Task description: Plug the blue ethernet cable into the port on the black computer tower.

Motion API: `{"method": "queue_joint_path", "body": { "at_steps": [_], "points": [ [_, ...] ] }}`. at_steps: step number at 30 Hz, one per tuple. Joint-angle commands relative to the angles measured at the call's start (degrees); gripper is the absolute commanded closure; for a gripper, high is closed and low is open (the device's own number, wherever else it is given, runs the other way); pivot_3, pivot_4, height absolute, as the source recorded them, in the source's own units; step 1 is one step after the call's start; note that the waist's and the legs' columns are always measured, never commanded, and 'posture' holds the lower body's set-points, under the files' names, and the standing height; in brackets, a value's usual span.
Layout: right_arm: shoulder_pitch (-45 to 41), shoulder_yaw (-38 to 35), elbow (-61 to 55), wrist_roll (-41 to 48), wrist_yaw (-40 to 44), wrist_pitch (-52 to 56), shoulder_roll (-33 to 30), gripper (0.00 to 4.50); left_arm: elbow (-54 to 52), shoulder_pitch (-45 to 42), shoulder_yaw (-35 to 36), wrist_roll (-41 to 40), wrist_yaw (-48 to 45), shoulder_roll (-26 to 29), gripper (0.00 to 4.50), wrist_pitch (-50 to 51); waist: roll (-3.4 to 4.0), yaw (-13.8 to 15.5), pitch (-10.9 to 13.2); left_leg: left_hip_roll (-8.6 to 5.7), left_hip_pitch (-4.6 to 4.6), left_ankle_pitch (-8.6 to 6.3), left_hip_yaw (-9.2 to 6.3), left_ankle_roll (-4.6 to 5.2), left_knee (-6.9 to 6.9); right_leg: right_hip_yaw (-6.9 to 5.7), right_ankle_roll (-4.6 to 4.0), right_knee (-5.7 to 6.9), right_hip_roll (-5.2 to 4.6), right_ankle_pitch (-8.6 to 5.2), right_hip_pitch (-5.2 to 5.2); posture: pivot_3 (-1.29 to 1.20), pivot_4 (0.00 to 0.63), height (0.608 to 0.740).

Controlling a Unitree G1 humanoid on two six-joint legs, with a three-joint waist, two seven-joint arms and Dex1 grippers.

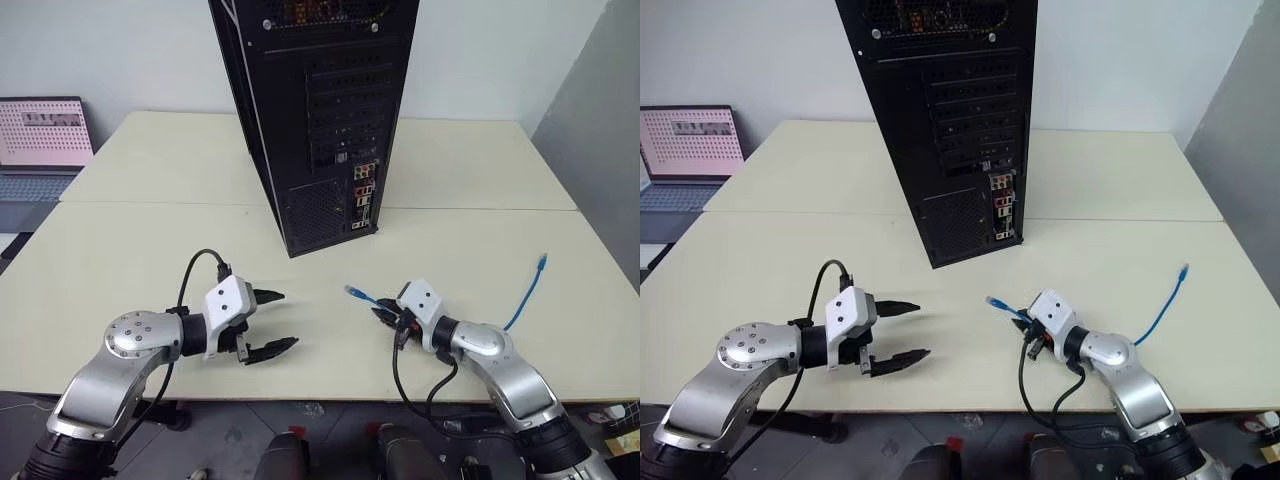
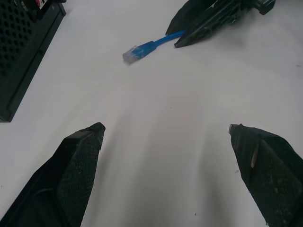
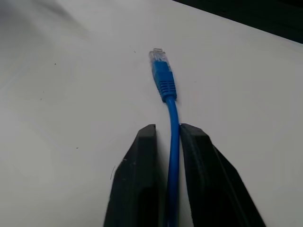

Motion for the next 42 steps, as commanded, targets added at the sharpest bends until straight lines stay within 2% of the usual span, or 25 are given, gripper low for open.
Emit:
{"method": "queue_joint_path", "body": {
  "at_steps": [1,9,14,26,29,37,42],
  "points": [
    [-1.9,0.0,-2.2,-1.4,2.1,-1.7,-2.2,4.49,1.2,-3.5,-0.9,0.6,-0.6,-0.5,0.00,-1.7,0.00,0.0,0.0,0.01,0.00,0.00,0.00,0.00,0.01,0.00,0.00,0.00,0.01,0.00,0.00,0.00,0.150,0.740],
    [-7.5,3.0,-7.8,-2.3,10.4,-5.3,-6.2,4.49,6.9,-11.5,-6.9,2.9,-3.3,-3.2,0.00,-3.0,0.01,-0.2,0.0,-0.03,-0.08,-0.01,0.02,0.00,0.01,-0.01,-0.10,0.00,0.16,0.03,-0.09,0.00,0.150,0.740],
    [-9.8,4.0,-9.5,-2.8,11.8,-4.8,-6.3,4.49,10.0,-15.0,-9.9,4.2,-4.9,-5.3,0.00,-4.3,0.01,-0.1,0.0,-0.03,-0.07,0.00,-0.03,0.00,0.02,-0.04,-0.11,0.01,0.25,0.03,-0.08,0.00,0.150,0.740],
    [-10.3,4.1,-10.5,-3.6,12.3,-4.3,-6.5,4.49,14.5,-17.7,-9.3,3.7,-6.8,-8.1,0.00,-6.8,0.00,-0.1,0.0,0.01,-0.09,0.00,-0.02,0.00,0.03,-0.02,-0.12,0.02,0.23,0.03,-0.08,0.00,0.150,0.740],
    [-10.2,4.0,-10.5,-3.5,12.4,-4.4,-6.7,4.50,15.0,-17.8,-9.2,3.4,-7.3,-8.5,0.43,-7.1,0.00,-0.1,0.0,0.00,-0.09,0.00,-0.02,0.00,0.03,-0.02,-0.12,0.02,0.22,0.03,-0.08,0.00,0.150,0.740],
    [-10.0,4.0,-10.6,-3.6,12.5,-4.7,-7.1,4.50,15.4,-17.9,-8.9,3.0,-8.0,-8.9,2.19,-6.8,0.00,-0.1,0.0,0.00,-0.08,0.00,-0.03,0.01,0.03,-0.02,-0.12,0.02,0.23,0.03,-0.08,0.00,0.150,0.740],
    [-9.9,4.0,-10.6,-3.6,12.5,-4.8,-7.1,4.50,15.9,-18.3,-9.2,3.7,-7.6,-9.3,3.13,-7.5,0.00,-0.1,0.0,0.00,-0.09,0.00,-0.02,0.00,0.03,-0.02,-0.12,0.02,0.23,0.03,-0.08,0.00,0.150,0.740]
  ]
}}
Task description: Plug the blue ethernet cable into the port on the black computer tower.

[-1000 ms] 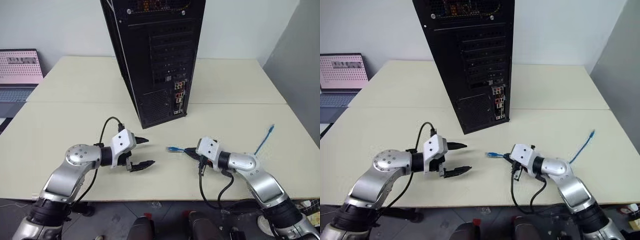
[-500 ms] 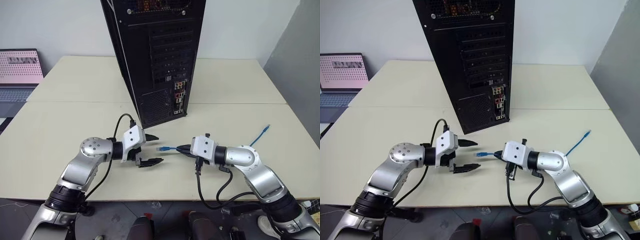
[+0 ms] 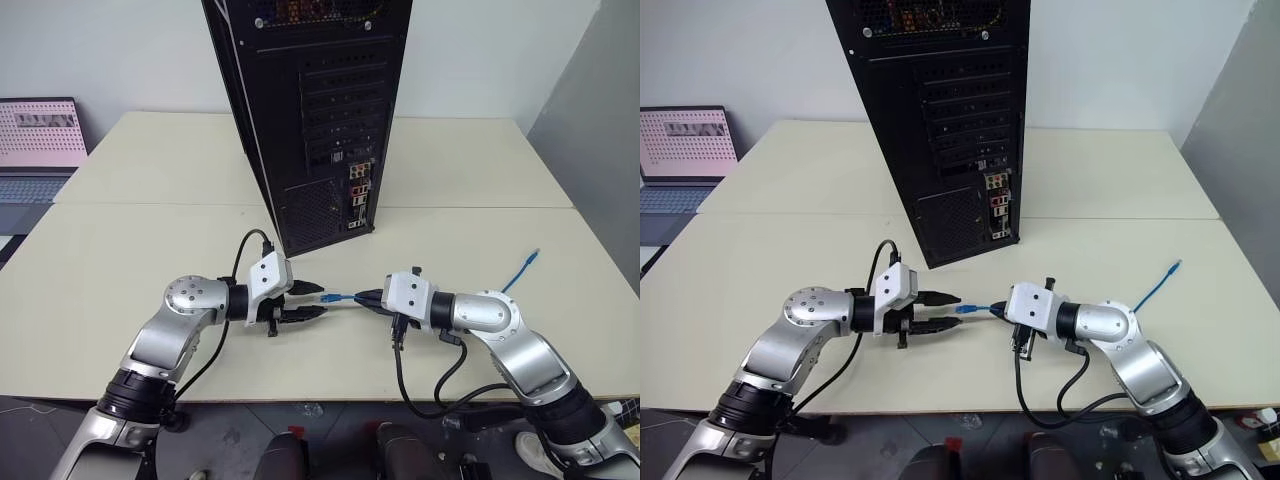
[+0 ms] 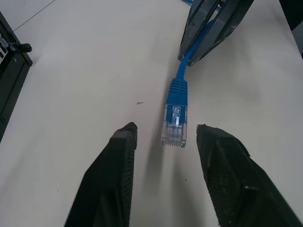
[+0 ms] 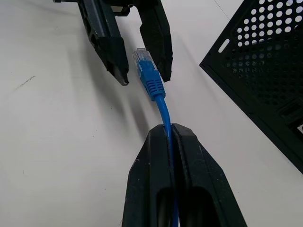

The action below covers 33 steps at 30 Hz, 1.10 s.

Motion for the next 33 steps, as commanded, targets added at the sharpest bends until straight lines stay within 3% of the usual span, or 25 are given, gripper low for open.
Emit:
{"method": "queue_joint_path", "body": {
  "at_steps": [1,5,12,18,25,33],
  "points": [
    [-0.6,-0.6,-2.5,-0.1,0.5,-0.9,-0.4,4.50,-0.2,-1.4,0.8,-0.3,-0.1,-0.4,3.35,-1.4,0.00,0.0,0.0,0.00,0.00,0.00,0.00,0.00,0.00,0.00,0.00,0.00,0.00,0.00,0.00,0.00,0.150,0.740],
    [-0.6,-0.6,-2.5,-0.1,0.6,-0.9,-0.4,4.50,-0.2,-1.4,0.7,0.0,0.0,-0.8,4.19,-2.0,0.00,0.0,0.0,0.00,0.00,0.00,0.00,0.00,0.00,0.01,0.00,0.00,0.00,0.00,0.00,0.00,0.150,0.740],
    [-0.6,-0.4,-2.5,1.0,1.9,0.3,-0.5,4.50,0.0,0.1,-0.7,2.4,-0.9,-0.4,4.23,-7.0,-0.01,0.0,0.0,0.00,0.00,0.00,0.00,0.00,0.00,0.01,0.00,-0.01,0.00,0.00,0.00,0.00,0.150,0.740],
    [-1.6,-3.7,-2.3,6.3,6.5,5.1,-3.1,3.22,2.4,1.2,-0.9,6.2,0.6,-2.3,4.23,-19.4,-0.02,0.1,0.0,0.02,-0.01,0.00,0.00,0.00,0.00,0.01,0.00,-0.02,-0.04,0.00,0.01,0.00,0.150,0.740],
    [-2.2,-14.4,-6.6,25.4,9.6,24.3,-5.0,1.35,6.6,2.0,-1.2,12.7,4.8,-3.9,4.23,-41.4,-0.02,0.1,0.0,0.06,-0.03,0.00,-0.02,0.00,0.00,0.06,-0.01,-0.03,-0.11,0.01,0.01,0.00,0.150,0.740],
    [-3.6,-17.4,-7.2,34.1,3.1,33.4,0.2,1.34,16.8,0.2,0.5,22.1,14.4,-3.5,4.23,-74.0,-0.02,0.1,0.0,0.07,-0.04,0.00,-0.04,0.01,-0.01,0.18,0.00,-0.03,-0.14,0.02,0.02,0.00,0.150,0.740]
  ]
}}
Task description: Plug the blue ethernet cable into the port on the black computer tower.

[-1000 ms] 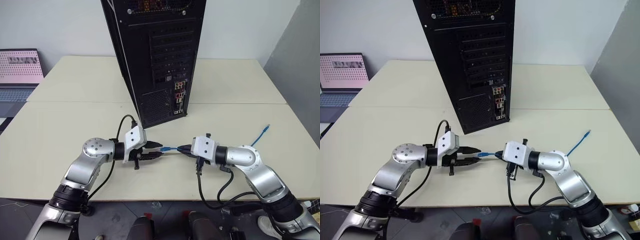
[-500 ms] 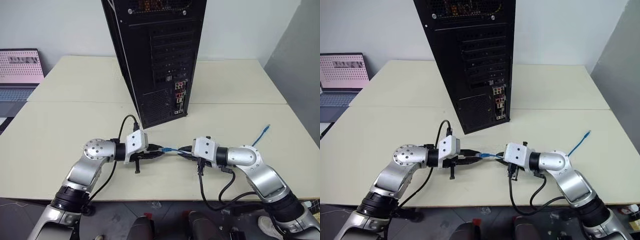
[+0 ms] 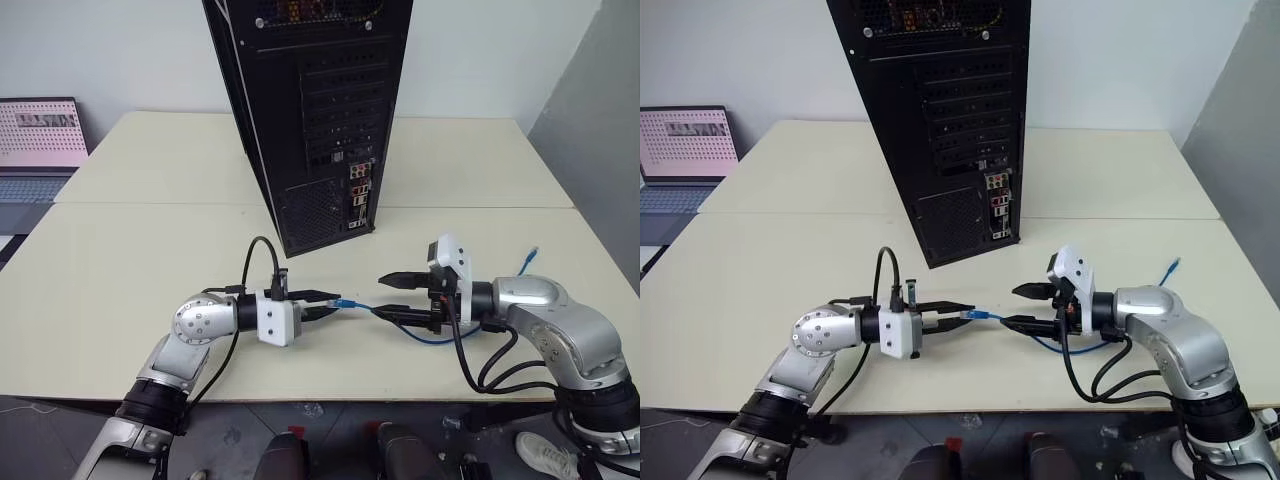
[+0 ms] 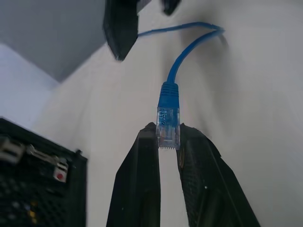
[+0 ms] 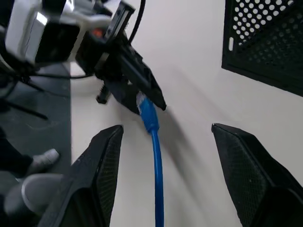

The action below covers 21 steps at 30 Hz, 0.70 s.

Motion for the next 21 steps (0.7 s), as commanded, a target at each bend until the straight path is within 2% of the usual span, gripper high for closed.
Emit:
{"method": "queue_joint_path", "body": {
  "at_steps": [1,5,9,21],
  "points": [
    [-1.1,-1.3,-2.3,3.5,-2.8,2.0,2.0,1.34,2.7,-1.5,1.8,3.8,6.0,0.3,4.23,-11.6,0.00,0.0,0.0,-0.01,-0.01,0.00,0.00,0.00,0.00,-0.01,0.00,0.00,-0.02,0.00,0.00,0.00,0.150,0.740],
    [-0.9,-1.9,-2.6,7.8,-4.3,5.0,4.6,1.34,4.6,-2.1,2.9,8.5,11.5,0.4,4.23,-14.9,0.00,0.0,0.0,-0.01,-0.04,0.00,0.01,0.00,0.00,-0.07,0.01,-0.02,-0.03,0.00,0.00,0.00,0.150,0.740],
    [-0.8,-0.4,-2.6,8.3,-5.8,5.2,5.3,1.34,5.6,-2.7,2.9,11.3,15.2,1.1,4.23,-15.4,0.00,0.0,0.0,-0.02,-0.05,0.00,0.00,0.00,0.00,-0.20,0.02,-0.01,-0.04,0.00,-0.01,0.00,0.150,0.740],
    [-1.1,1.5,-1.0,9.9,-8.8,6.3,8.4,1.34,2.6,-2.7,2.3,14.5,22.6,2.7,4.23,-15.2,0.00,-0.1,0.0,-0.01,-0.05,0.00,0.00,0.00,-0.01,-0.28,0.03,-0.01,-0.05,0.01,-0.01,0.00,0.150,0.740]
  ]
}}
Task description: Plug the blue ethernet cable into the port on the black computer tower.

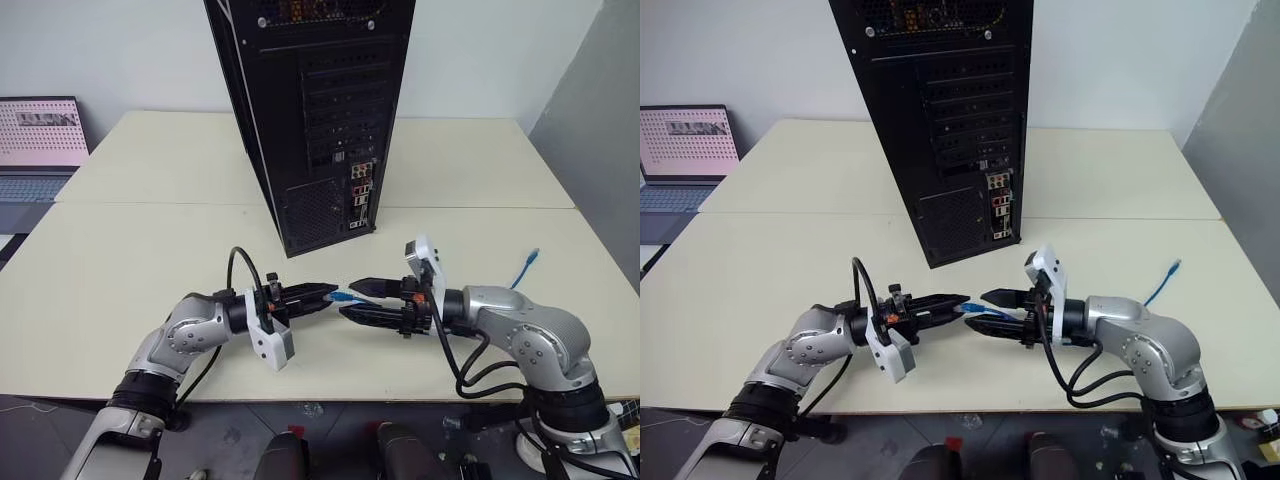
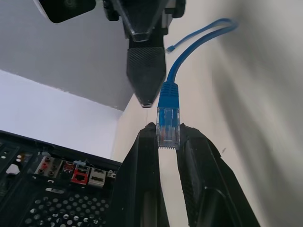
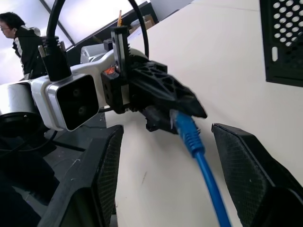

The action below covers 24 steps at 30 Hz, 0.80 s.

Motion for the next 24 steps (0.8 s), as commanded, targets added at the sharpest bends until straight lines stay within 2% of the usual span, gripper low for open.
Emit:
{"method": "queue_joint_path", "body": {
  "at_steps": [1,5,12,16,19,24],
  "points": [
    [-1.1,0.4,-0.5,0.7,-0.4,-0.6,0.4,1.34,-2.6,-0.7,0.3,0.6,2.5,0.9,4.23,-0.6,0.00,0.0,0.0,0.00,0.00,0.00,0.00,0.00,0.00,0.00,0.00,0.00,0.00,0.00,0.00,0.00,0.150,0.740],
    [-1.5,0.6,0.0,0.8,-0.5,-0.8,0.6,1.34,-3.0,-0.5,0.0,1.2,3.8,1.3,4.23,-0.4,0.00,0.0,0.0,0.01,0.00,0.00,-0.01,0.00,0.00,-0.02,0.00,0.00,0.00,0.00,0.00,0.00,0.150,0.740],
    [-2.2,0.2,1.1,1.3,-1.2,-0.7,1.3,2.66,-4.7,0.2,-0.5,1.3,5.0,1.4,4.23,0.5,0.00,0.0,0.0,0.01,0.00,0.00,-0.01,0.00,-0.01,-0.02,0.00,0.00,0.00,0.00,0.00,0.00,0.150,0.740],
    [-2.3,0.1,1.4,1.4,-1.2,-0.6,1.2,3.78,-5.4,0.6,-0.6,1.7,5.5,1.5,4.23,0.5,0.01,0.0,0.0,0.01,0.00,0.00,0.00,0.00,-0.01,-0.02,0.00,0.00,0.00,0.00,0.00,0.00,0.150,0.740],
    [-2.6,-0.4,1.7,2.1,-1.3,-0.1,1.4,4.45,-5.9,1.1,-0.8,1.7,5.6,1.8,4.23,0.3,0.01,0.0,0.0,0.02,0.00,0.00,-0.02,0.00,-0.01,-0.03,0.00,0.00,0.00,0.00,0.00,0.00,0.150,0.740],
    [-3.1,-1.0,2.2,3.3,-1.2,0.8,1.3,4.50,-6.2,1.7,-1.5,2.0,5.9,2.4,4.23,-0.2,0.01,0.0,0.0,0.01,0.00,0.00,-0.01,0.00,-0.01,-0.02,0.00,0.00,0.00,0.00,0.00,0.00,0.150,0.740]
  ]
}}
